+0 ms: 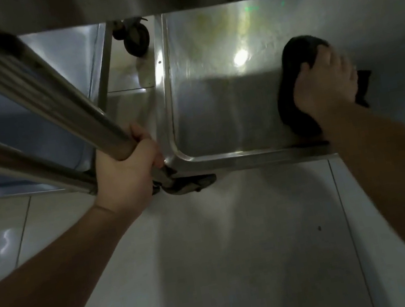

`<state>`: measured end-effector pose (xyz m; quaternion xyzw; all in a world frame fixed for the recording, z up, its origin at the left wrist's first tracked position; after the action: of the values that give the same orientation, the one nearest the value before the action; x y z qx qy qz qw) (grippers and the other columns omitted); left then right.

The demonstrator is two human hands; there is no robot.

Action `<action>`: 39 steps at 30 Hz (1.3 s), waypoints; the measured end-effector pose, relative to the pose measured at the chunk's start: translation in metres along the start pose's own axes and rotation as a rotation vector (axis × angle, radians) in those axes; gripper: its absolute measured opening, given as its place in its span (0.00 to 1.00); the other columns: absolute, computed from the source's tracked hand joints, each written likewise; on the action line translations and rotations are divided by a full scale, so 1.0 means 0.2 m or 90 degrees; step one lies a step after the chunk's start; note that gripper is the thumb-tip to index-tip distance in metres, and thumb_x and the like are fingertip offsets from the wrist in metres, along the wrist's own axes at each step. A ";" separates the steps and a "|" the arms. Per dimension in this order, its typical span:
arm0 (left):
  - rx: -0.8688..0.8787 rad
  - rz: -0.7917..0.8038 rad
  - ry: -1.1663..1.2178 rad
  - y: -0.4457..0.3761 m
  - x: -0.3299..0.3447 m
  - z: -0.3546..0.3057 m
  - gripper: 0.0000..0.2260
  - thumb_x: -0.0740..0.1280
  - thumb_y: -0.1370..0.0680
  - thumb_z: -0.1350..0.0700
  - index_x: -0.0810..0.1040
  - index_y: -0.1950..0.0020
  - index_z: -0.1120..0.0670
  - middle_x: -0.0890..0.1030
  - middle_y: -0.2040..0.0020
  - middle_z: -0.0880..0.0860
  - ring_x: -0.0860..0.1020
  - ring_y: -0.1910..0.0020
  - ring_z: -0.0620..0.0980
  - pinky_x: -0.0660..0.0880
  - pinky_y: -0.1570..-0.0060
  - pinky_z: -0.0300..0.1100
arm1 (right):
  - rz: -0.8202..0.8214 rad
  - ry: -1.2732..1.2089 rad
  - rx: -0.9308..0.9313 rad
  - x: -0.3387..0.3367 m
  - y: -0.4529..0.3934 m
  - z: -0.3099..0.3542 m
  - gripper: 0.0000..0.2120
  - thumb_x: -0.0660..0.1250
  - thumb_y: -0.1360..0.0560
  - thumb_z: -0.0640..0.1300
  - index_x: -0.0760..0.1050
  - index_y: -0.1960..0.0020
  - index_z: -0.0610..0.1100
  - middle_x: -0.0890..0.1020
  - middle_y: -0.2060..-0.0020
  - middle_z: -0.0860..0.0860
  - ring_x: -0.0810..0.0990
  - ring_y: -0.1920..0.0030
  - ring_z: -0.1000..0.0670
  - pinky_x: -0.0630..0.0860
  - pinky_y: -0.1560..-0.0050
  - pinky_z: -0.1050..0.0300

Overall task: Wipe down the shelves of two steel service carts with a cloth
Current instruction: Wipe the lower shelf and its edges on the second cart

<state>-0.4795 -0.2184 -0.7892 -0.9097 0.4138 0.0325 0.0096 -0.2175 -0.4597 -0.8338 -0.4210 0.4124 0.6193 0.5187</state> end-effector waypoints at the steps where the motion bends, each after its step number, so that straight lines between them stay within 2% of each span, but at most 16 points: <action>1: 0.001 -0.001 0.003 0.00 0.00 0.00 0.14 0.63 0.30 0.65 0.71 0.70 0.47 0.70 0.74 0.50 0.70 0.70 0.55 0.67 0.65 0.45 | -0.013 -0.002 0.040 0.03 -0.01 0.10 0.29 0.49 0.13 0.53 0.52 0.15 0.42 0.55 0.16 0.42 0.53 0.16 0.39 0.49 0.17 0.41; 3: 0.007 0.001 0.000 0.00 0.00 0.00 0.14 0.63 0.30 0.64 0.71 0.71 0.47 0.70 0.74 0.49 0.69 0.69 0.56 0.65 0.66 0.47 | -0.032 0.011 0.011 0.11 0.01 0.37 0.28 0.53 0.14 0.51 0.59 0.18 0.39 0.64 0.19 0.39 0.62 0.20 0.38 0.58 0.20 0.42; 6: 0.019 0.007 0.005 0.00 0.01 -0.01 0.15 0.63 0.30 0.65 0.71 0.71 0.46 0.70 0.73 0.48 0.69 0.69 0.56 0.66 0.65 0.45 | 0.029 0.027 -0.277 0.21 0.15 0.82 0.26 0.58 0.16 0.52 0.66 0.22 0.41 0.75 0.28 0.39 0.74 0.29 0.38 0.69 0.29 0.46; 7: 0.018 0.006 0.008 0.00 0.00 -0.01 0.15 0.63 0.30 0.66 0.72 0.71 0.47 0.71 0.73 0.49 0.69 0.69 0.56 0.67 0.65 0.45 | 0.081 0.014 -0.408 0.24 0.22 0.93 0.26 0.59 0.15 0.53 0.65 0.21 0.43 0.74 0.27 0.40 0.73 0.28 0.38 0.68 0.27 0.46; 9: 0.025 0.013 0.019 -0.01 0.00 -0.01 0.12 0.63 0.30 0.67 0.70 0.69 0.53 0.70 0.73 0.51 0.69 0.70 0.55 0.67 0.66 0.44 | 0.188 -0.003 -0.618 0.27 0.33 0.99 0.28 0.58 0.14 0.54 0.60 0.17 0.47 0.67 0.20 0.44 0.65 0.21 0.42 0.58 0.21 0.47; 12: 0.028 0.015 0.028 -0.01 -0.01 0.01 0.12 0.63 0.29 0.67 0.72 0.69 0.52 0.71 0.72 0.51 0.70 0.70 0.54 0.69 0.65 0.44 | 0.226 0.022 -0.742 0.25 0.36 0.79 0.29 0.58 0.15 0.56 0.59 0.16 0.50 0.62 0.17 0.50 0.60 0.18 0.47 0.53 0.18 0.49; 14: 0.025 0.006 0.033 -0.01 -0.01 0.01 0.15 0.63 0.29 0.66 0.72 0.70 0.48 0.71 0.73 0.50 0.70 0.70 0.52 0.69 0.64 0.44 | 0.188 0.017 -0.731 0.22 0.28 0.61 0.28 0.61 0.16 0.55 0.63 0.18 0.50 0.68 0.20 0.50 0.65 0.21 0.48 0.58 0.20 0.51; 17: 0.019 0.007 0.032 -0.01 0.00 0.02 0.13 0.64 0.30 0.65 0.72 0.69 0.48 0.71 0.73 0.49 0.70 0.70 0.50 0.69 0.65 0.45 | 0.065 -0.009 -0.462 0.16 -0.01 0.47 0.26 0.60 0.17 0.53 0.67 0.21 0.46 0.75 0.27 0.42 0.73 0.28 0.38 0.68 0.26 0.45; 19: 0.020 0.001 0.026 -0.01 0.00 0.01 0.11 0.66 0.31 0.62 0.71 0.69 0.47 0.71 0.72 0.49 0.70 0.71 0.51 0.69 0.65 0.46 | 0.019 0.027 -0.276 0.16 -0.18 0.51 0.27 0.57 0.17 0.53 0.64 0.21 0.42 0.72 0.26 0.38 0.71 0.27 0.35 0.66 0.25 0.40; 21: 0.026 -0.003 0.029 -0.01 0.00 0.01 0.10 0.66 0.32 0.60 0.71 0.70 0.47 0.70 0.72 0.49 0.69 0.71 0.51 0.68 0.65 0.46 | 0.019 0.038 -0.186 0.21 -0.23 0.66 0.29 0.54 0.16 0.53 0.60 0.19 0.40 0.66 0.22 0.39 0.65 0.22 0.36 0.60 0.21 0.39; 24: 0.005 0.003 0.058 0.00 0.01 0.01 0.07 0.67 0.33 0.58 0.72 0.68 0.48 0.69 0.73 0.50 0.68 0.73 0.51 0.66 0.69 0.43 | 0.048 0.016 -0.233 0.29 -0.16 0.97 0.31 0.52 0.16 0.54 0.58 0.17 0.40 0.64 0.19 0.41 0.62 0.21 0.38 0.58 0.20 0.41; 28: -0.002 -0.011 0.044 0.00 0.01 0.01 0.07 0.65 0.30 0.65 0.68 0.65 0.59 0.68 0.72 0.54 0.68 0.73 0.53 0.67 0.69 0.44 | 0.075 0.011 -0.396 0.36 0.04 1.19 0.31 0.55 0.16 0.59 0.60 0.18 0.44 0.68 0.21 0.42 0.66 0.22 0.41 0.59 0.20 0.42; 31: 0.005 -0.002 0.044 0.00 0.00 0.02 0.07 0.64 0.30 0.66 0.67 0.65 0.61 0.67 0.71 0.58 0.67 0.72 0.55 0.67 0.68 0.45 | 0.109 -0.026 -0.564 0.33 0.23 1.04 0.31 0.59 0.17 0.59 0.63 0.19 0.47 0.70 0.22 0.45 0.69 0.23 0.43 0.62 0.21 0.44; 35: 0.020 -0.001 0.042 0.00 0.00 0.02 0.06 0.65 0.30 0.66 0.71 0.65 0.58 0.71 0.71 0.57 0.70 0.73 0.53 0.69 0.72 0.42 | 0.212 -0.026 -0.809 0.29 0.42 0.71 0.27 0.58 0.16 0.59 0.62 0.18 0.53 0.66 0.19 0.55 0.61 0.19 0.51 0.56 0.18 0.51; 37: 0.009 -0.006 0.037 0.00 0.00 0.03 0.08 0.66 0.30 0.64 0.73 0.66 0.53 0.71 0.71 0.54 0.70 0.73 0.52 0.70 0.72 0.42 | 0.215 0.008 -0.789 0.29 0.34 0.70 0.28 0.58 0.16 0.58 0.61 0.18 0.54 0.65 0.18 0.53 0.60 0.18 0.49 0.56 0.18 0.49; 39: 0.012 0.003 0.018 0.00 -0.01 0.03 0.08 0.68 0.31 0.61 0.73 0.67 0.51 0.71 0.72 0.52 0.71 0.72 0.51 0.71 0.71 0.43 | 0.173 0.000 -0.653 0.28 0.18 0.80 0.29 0.62 0.17 0.55 0.62 0.18 0.51 0.67 0.19 0.47 0.62 0.19 0.43 0.58 0.19 0.45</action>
<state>-0.4810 -0.2177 -0.7947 -0.9090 0.4163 0.0157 0.0126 -0.2737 -0.2953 -0.8349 -0.5635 0.1071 0.8031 0.1611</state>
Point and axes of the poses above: each hand's wrist, its own y-axis away from the middle knuckle, its own x-axis out of the palm, z = x × y, the point moved 2 cm from there along -y, towards the middle knuckle
